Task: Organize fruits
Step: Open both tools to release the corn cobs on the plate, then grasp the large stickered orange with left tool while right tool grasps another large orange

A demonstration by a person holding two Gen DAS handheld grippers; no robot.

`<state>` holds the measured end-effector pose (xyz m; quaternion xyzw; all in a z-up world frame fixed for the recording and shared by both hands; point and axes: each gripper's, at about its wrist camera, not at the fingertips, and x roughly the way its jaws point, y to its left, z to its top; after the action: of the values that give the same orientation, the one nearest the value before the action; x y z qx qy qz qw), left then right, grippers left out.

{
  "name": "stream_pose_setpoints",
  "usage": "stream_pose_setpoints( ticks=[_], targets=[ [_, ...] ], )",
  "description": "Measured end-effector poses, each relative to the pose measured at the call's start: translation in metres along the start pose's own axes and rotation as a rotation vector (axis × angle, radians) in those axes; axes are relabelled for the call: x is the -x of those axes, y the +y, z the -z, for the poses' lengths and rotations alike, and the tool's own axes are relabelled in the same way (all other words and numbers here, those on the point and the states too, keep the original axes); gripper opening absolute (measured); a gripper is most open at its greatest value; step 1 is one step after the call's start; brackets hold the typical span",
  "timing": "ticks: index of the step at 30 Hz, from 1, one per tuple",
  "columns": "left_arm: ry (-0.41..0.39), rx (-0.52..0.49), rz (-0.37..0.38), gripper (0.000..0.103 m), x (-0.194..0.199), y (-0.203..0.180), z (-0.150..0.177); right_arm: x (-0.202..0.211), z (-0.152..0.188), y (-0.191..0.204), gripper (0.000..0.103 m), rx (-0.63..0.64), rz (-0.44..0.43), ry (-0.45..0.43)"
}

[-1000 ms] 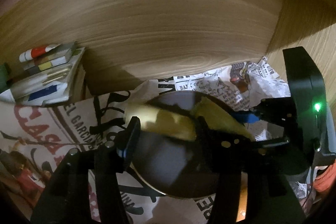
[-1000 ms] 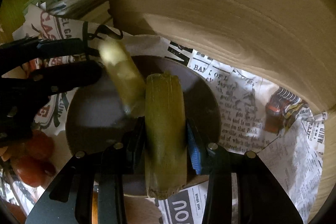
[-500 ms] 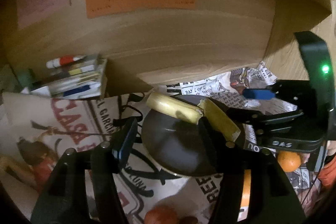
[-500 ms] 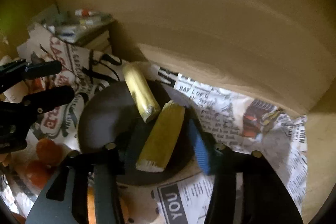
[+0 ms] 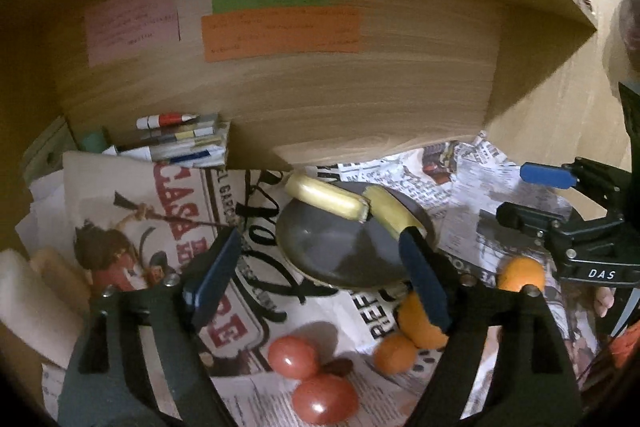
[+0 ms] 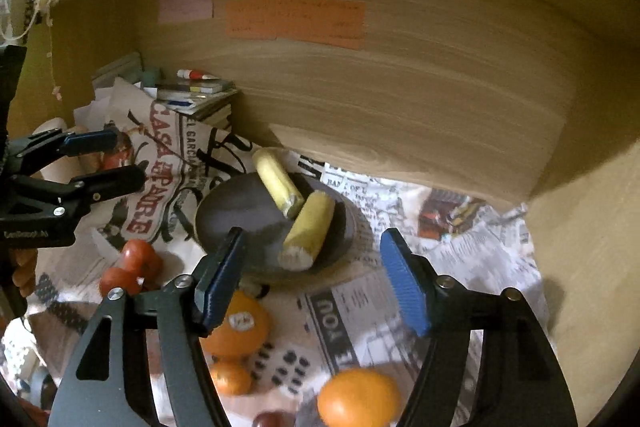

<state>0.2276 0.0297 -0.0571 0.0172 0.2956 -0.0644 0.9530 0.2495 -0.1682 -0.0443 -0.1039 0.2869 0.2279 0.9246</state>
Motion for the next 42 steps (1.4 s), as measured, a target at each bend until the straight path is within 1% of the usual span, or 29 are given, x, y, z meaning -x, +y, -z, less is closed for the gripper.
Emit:
stream_pose_setpoints(
  ticks=[3, 8, 13, 15, 18, 22, 27, 31, 33, 34, 35, 36, 42],
  targets=[
    [0.013, -0.001, 0.012, 0.084, 0.004, -0.01, 0.009, 0.006, 0.014, -0.004, 0.068, -0.013, 0.011, 0.013],
    [0.059, -0.009, 0.045, 0.084, -0.001, -0.031, 0.026, 0.007, 0.04, -0.013, 0.068, -0.038, 0.015, 0.058],
    [0.122, -0.015, 0.071, 0.084, -0.017, -0.052, 0.04, 0.0, 0.066, -0.026, 0.068, -0.078, 0.015, 0.12],
    [0.146, -0.001, 0.074, 0.084, -0.024, -0.057, 0.044, -0.001, 0.074, -0.031, 0.068, -0.09, 0.035, 0.13],
    [0.179, 0.025, 0.077, 0.084, -0.037, -0.062, 0.047, -0.002, 0.082, -0.037, 0.069, -0.105, 0.042, 0.143],
    [0.22, 0.027, 0.1, 0.084, -0.053, -0.071, 0.053, -0.007, 0.092, -0.041, 0.076, -0.122, 0.018, 0.166],
    [0.254, 0.01, 0.11, 0.084, -0.067, -0.082, 0.058, -0.017, 0.099, -0.04, 0.076, -0.122, 0.005, 0.198],
    [0.271, 0.022, 0.122, 0.084, -0.076, -0.085, 0.061, -0.021, 0.101, -0.04, 0.076, -0.125, -0.013, 0.208],
    [0.278, 0.029, 0.128, 0.083, -0.08, -0.086, 0.062, -0.022, 0.101, -0.041, 0.075, -0.129, -0.027, 0.212],
    [0.282, 0.031, 0.133, 0.077, -0.082, -0.087, 0.061, -0.023, 0.102, -0.041, 0.073, -0.131, -0.029, 0.214],
    [0.283, 0.035, 0.14, 0.072, -0.083, -0.087, 0.061, -0.023, 0.102, -0.041, 0.068, -0.133, -0.03, 0.215],
    [0.285, 0.041, 0.155, 0.069, -0.084, -0.087, 0.061, -0.024, 0.102, -0.041, 0.066, -0.135, -0.026, 0.217],
    [0.285, 0.051, 0.157, 0.068, -0.084, -0.086, 0.061, -0.023, 0.101, -0.043, 0.064, -0.151, -0.034, 0.216]
  ],
)
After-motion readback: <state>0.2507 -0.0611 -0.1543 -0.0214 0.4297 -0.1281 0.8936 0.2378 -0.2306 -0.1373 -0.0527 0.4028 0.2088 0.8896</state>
